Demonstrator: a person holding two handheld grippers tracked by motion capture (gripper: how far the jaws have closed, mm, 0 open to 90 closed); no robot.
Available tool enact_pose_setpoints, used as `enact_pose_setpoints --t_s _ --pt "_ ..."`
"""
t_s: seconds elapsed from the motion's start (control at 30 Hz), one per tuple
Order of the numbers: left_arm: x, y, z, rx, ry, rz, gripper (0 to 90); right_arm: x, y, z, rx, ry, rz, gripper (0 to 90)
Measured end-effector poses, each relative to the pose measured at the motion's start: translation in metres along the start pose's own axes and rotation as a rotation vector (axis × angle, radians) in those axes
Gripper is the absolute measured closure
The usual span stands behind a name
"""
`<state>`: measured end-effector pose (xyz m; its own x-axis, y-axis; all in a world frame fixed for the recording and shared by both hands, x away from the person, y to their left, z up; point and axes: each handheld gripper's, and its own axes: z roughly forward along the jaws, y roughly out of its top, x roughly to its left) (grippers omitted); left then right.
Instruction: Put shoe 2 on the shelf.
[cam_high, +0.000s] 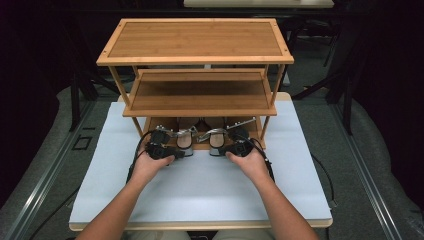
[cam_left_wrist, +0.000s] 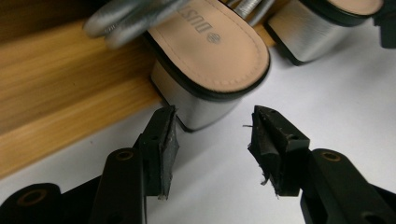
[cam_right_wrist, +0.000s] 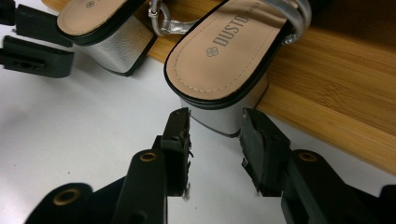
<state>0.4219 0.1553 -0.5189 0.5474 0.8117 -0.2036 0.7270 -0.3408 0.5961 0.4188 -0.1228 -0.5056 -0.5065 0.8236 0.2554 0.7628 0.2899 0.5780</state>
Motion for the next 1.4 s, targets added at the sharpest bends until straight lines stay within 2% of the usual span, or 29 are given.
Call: enact_pose_setpoints --t_s 0.1,0.33,0.5,1.17,1.4 --pt "0.000 0.002 0.003 -0.002 0.010 -0.002 50.2 0.002 0.000 0.002 0.000 0.000 0.009 62.2" --pt "0.000 0.005 0.005 0.016 -0.012 -0.007 53.3 0.002 0.001 0.006 -0.002 0.002 -0.001 63.6" --pt "0.000 0.007 0.005 0.022 -0.010 -0.011 53.3 0.006 0.002 0.007 0.000 -0.014 0.004 63.6" --pt "-0.001 0.010 0.008 0.031 -0.030 -0.018 53.0 0.011 0.005 0.012 0.004 0.031 0.017 65.2" --pt "-0.001 0.009 0.008 0.030 -0.036 -0.015 52.8 0.012 0.005 0.013 0.000 0.027 0.009 65.0"
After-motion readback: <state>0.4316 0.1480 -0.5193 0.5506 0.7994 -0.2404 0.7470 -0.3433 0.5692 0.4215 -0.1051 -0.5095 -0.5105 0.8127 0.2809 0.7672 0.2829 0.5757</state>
